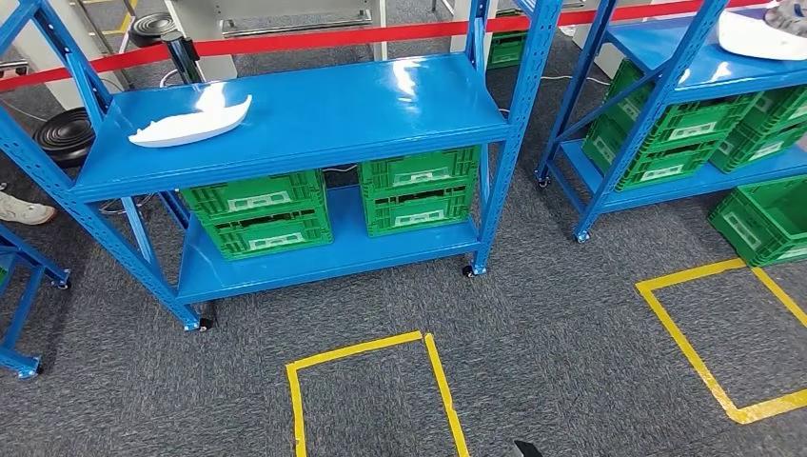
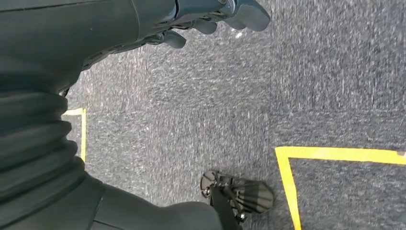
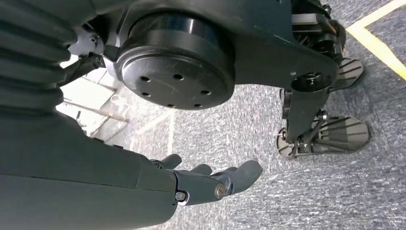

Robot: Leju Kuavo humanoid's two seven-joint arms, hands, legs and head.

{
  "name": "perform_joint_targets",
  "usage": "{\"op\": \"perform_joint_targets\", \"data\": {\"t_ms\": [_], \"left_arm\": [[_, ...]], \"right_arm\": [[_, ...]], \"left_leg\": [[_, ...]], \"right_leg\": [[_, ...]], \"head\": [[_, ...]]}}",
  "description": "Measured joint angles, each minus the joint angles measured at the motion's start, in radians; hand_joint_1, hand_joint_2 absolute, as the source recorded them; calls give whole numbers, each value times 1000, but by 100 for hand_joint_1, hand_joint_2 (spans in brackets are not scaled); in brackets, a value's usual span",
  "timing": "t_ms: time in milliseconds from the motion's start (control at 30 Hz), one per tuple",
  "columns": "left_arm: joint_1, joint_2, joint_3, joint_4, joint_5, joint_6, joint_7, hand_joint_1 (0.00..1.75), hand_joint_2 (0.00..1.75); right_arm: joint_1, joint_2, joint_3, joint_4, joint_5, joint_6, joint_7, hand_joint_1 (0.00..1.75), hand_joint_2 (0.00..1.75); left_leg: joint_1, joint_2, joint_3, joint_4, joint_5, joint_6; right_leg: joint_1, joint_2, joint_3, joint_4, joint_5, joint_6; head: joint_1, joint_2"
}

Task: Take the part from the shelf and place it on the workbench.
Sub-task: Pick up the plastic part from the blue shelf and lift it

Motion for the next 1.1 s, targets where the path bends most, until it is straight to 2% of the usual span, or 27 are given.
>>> {"op": "perform_joint_targets", "data": {"t_ms": [67, 200, 333, 367, 500, 800, 933, 967, 1100], "left_arm": [[-1, -1, 6, 3, -8, 4, -2, 0, 175], [18, 8, -39, 2, 51, -16, 14, 0, 175], [42, 22, -104, -8, 129, -49, 38, 0, 0], [49, 26, -125, -11, 151, -58, 44, 0, 0], [76, 43, -211, -27, 233, -93, 70, 0, 0], [136, 80, -409, -64, 420, -170, 127, 0, 0], [156, 93, -481, -78, 497, -202, 151, 0, 175], [159, 96, -495, -80, 510, -208, 155, 0, 175], [167, 101, -525, -87, 527, -215, 162, 0, 0]], "right_arm": [[-1, 3, -7, 4, 2, 0, 0, 0, 175], [12, -2, 21, 4, -24, 0, 0, 0, 175], [27, -14, 64, 3, -58, 2, 0, 0, 175], [31, -18, 77, 2, -68, 2, 0, 0, 175], [51, -34, 128, -7, -104, 3, 0, 0, 0], [94, -68, 252, -42, -186, 8, 0, 0, 0], [108, -80, 298, -55, -221, 12, 0, 0, 0], [111, -82, 307, -57, -227, 13, 0, 0, 0], [116, -87, 326, -61, -232, 15, 0, 0, 0]], "left_leg": [[0, 0, 0, 0, 0, 0], [0, 0, 0, 0, 0, 0], [0, 0, 0, 0, 0, 0], [0, 0, 0, 0, 0, 0], [0, 0, 0, 0, 0, 0], [0, 0, 0, 0, 0, 0], [0, 0, 0, 0, 0, 0], [0, 0, 0, 0, 0, 0], [0, 0, 0, 0, 0, 0]], "right_leg": [[0, 0, 1, 0, 0, 0], [0, 0, 0, 0, 0, 0], [0, 0, 0, 0, 0, 0], [0, 0, 0, 0, 0, 0], [0, 0, 0, 0, 0, 0], [0, 0, 0, 0, 0, 0], [0, 0, 0, 0, -1, 0], [0, 0, 0, 0, -1, 0], [0, 0, 0, 0, -1, 0]], "head": [[0, 0], [0, 0], [0, 0], [0, 0], [0, 0], [0, 0], [0, 0], [0, 0], [0, 0]]}}
